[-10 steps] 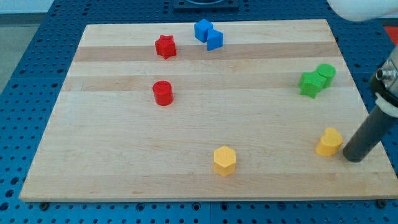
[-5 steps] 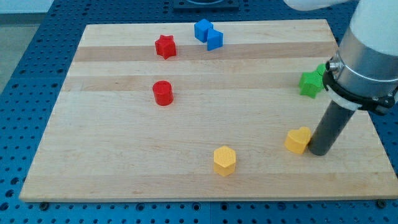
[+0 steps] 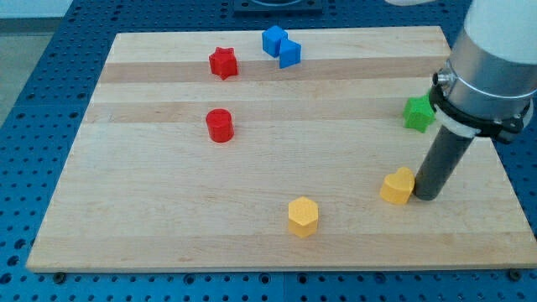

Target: Place the yellow heart at the top of the yellow hexagon

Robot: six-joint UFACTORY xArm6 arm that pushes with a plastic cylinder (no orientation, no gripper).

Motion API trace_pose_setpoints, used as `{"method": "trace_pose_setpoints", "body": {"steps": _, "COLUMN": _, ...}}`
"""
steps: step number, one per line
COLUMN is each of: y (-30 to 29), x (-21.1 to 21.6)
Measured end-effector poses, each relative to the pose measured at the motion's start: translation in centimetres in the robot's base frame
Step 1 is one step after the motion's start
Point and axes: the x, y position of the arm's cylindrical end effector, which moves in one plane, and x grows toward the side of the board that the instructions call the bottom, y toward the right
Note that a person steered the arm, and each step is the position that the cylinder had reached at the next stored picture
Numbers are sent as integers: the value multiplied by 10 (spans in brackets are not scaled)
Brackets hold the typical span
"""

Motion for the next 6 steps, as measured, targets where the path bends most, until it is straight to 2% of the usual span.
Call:
{"method": "trace_pose_setpoints", "body": {"steps": 2, "y": -13, "x": -3}}
{"method": "trace_pose_setpoints", "body": {"steps": 6, "y": -104, "x": 2}}
